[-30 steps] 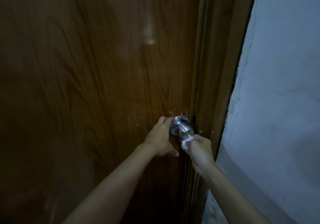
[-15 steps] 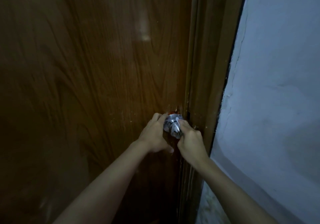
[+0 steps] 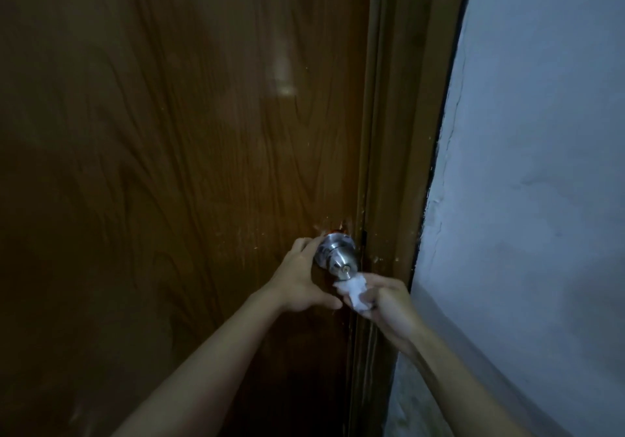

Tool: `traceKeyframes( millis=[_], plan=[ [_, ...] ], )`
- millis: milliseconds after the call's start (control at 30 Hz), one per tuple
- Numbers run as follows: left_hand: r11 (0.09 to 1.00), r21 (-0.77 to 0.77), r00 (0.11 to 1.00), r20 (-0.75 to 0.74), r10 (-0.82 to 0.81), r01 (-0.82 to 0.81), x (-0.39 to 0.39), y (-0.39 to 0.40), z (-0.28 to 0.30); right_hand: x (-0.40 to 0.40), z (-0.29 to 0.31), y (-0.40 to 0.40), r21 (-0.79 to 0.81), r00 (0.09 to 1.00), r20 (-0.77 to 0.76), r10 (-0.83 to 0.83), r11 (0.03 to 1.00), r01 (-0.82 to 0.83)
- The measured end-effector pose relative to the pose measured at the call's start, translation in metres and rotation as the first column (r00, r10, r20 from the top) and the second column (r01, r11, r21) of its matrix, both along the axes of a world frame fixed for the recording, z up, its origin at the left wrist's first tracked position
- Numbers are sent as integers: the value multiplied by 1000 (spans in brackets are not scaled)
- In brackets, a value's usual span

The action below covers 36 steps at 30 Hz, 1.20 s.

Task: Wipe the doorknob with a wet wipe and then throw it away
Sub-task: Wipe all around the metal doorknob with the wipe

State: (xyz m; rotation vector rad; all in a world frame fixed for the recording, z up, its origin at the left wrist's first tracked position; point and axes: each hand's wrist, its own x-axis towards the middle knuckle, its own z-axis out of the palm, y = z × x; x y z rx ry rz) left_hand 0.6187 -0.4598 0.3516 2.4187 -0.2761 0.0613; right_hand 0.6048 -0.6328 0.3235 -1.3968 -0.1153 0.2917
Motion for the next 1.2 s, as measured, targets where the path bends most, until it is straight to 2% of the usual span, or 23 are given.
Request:
traceKeyframes(
  millis=[100,200,267,300,367,500,533,600,667,733,800,900,967,1033,1067,1133,1200],
  plan=[
    [998,-29,997,55,-50,52,-10,5,-6,0,-2,-7,128,997,-46,65,990,-58],
    [988,-156,952,304,35,13,-25,2,-18,1,5,-5,131,999,2,50,990,-50],
    [979,-204,861,495,121,-21,-32,-3,-23,-2,11,-2,73,995,78,59,995,-65],
    [983,-180,823,555,118,-19,-34,-6,-24,-4,12,1,24,989,120,86,996,-90],
    [992,-125,807,587,62,14,-37,-12,-25,-7,13,6,-60,974,176,143,989,-134],
    [983,-181,775,622,111,4,-34,-11,-30,-7,13,9,15,977,144,157,987,-161],
    [980,-201,760,635,140,-12,-32,-10,-31,-7,14,9,-5,980,161,117,993,-118],
    [964,-261,730,649,216,-53,-26,-7,-31,-6,17,8,-84,963,264,-53,993,78],
    [948,-308,712,650,267,-75,-18,-7,-27,-1,18,7,-131,887,396,-240,941,313],
    [950,-306,711,653,261,-67,-10,-12,-22,6,16,10,-214,832,481,-277,883,418],
    [964,-260,746,632,212,-54,-3,-20,-20,13,12,14,-292,845,488,-218,872,393],
    [995,-98,790,610,58,3,6,-32,-27,21,6,18,-244,901,411,-140,935,257],
    [996,88,763,643,-62,6,14,-34,-33,24,0,18,-233,912,389,-131,944,235],
    [957,288,711,672,-207,6,22,-33,-33,28,-5,15,-251,911,387,-139,935,249],
    [936,350,715,646,-268,34,25,-32,-31,30,-6,14,-246,915,377,-143,937,248],
    [916,393,732,603,-318,74,30,-28,-27,32,-8,13,-229,926,353,-133,947,223],
    [930,363,735,614,-287,60,29,-25,-29,32,-7,12,-222,932,341,-120,953,204]
  ],
)
